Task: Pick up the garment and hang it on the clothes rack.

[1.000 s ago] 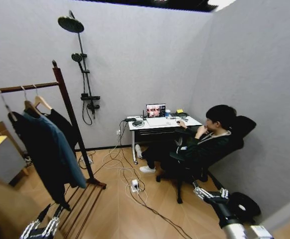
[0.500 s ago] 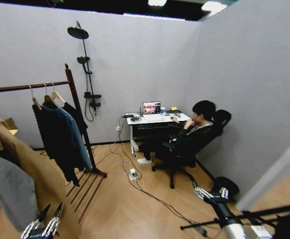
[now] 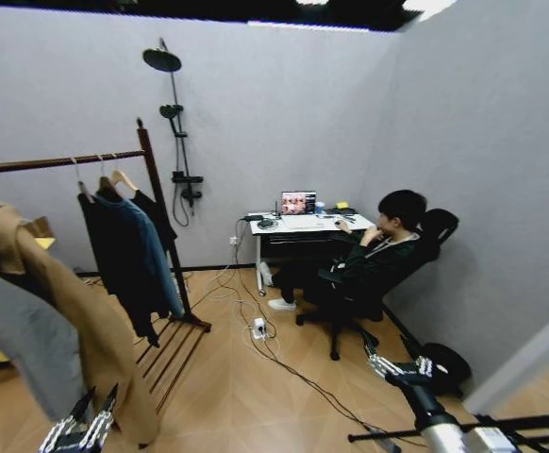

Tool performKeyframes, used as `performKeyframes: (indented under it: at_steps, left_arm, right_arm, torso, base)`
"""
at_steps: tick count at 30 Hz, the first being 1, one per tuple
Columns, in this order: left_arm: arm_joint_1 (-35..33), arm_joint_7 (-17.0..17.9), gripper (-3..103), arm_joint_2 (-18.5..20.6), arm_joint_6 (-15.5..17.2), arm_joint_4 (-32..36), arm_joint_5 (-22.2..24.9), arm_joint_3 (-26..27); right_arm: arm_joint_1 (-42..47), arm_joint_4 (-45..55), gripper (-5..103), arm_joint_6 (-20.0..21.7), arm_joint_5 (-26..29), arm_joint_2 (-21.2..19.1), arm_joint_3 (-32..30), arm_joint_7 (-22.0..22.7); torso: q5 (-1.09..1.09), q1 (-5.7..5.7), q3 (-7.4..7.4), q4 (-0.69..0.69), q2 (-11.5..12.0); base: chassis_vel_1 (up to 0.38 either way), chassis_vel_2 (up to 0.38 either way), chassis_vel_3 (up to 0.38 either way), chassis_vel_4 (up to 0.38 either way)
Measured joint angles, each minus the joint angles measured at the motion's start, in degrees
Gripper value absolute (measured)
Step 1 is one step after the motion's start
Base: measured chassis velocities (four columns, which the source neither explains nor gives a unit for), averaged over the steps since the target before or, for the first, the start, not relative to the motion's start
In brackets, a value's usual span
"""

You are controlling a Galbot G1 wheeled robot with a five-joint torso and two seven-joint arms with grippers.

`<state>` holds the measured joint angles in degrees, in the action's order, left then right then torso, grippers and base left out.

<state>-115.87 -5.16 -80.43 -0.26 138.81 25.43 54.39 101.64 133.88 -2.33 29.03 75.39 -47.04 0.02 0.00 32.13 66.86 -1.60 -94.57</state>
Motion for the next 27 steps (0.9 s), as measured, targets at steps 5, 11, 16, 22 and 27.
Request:
performKeyframes:
  at_steps: [5,11,16,22,27]
  left_arm:
    - [0.0,0.0,46,0.0,0.0,0.0,0.0,0.0]
    - [0.0,-0.01,46,0.0,0.0,0.0,0.0,0.0]
    - [0.0,-0.01,46,0.0,0.0,0.0,0.0,0.0]
    - [0.0,-0.02,46,0.0,0.0,0.0,0.0,0.0]
    - [0.0,-0.02,46,0.0,0.0,0.0,0.0,0.0]
  right_arm:
    - [0.02,0.0,100,0.0,0.0,0.0,0.0,0.0]
    - [0.02,0.0,100,0.0,0.0,0.0,0.0,0.0]
    - [0.02,0.0,100,0.0,0.0,0.0,0.0,0.0]
    - [0.02,0.0,100,0.0,0.0,0.0,0.0,0.0]
    - [0.01,0.0,100,0.0,0.0,0.0,-0.01,0.0]
  torso:
    - [0.01,-0.01,0.0,-0.04,-0.01]
    - [0.0,0.0,0.0,-0.03,0.0]
    - [0.0,0.01,0.0,-0.03,0.0]
    - [0.01,0.02,0.01,-0.02,0.01]
    - [0.01,0.02,0.01,-0.02,0.01]
  base:
    - [0.021,0.001,0.003,0.015]
    - [0.0,0.0,0.0,0.0]
    - [0.0,0.0,0.0,0.0]
    - [0.098,-0.088,-0.097,0.085]
    - [0.192,-0.189,-0.184,0.166]
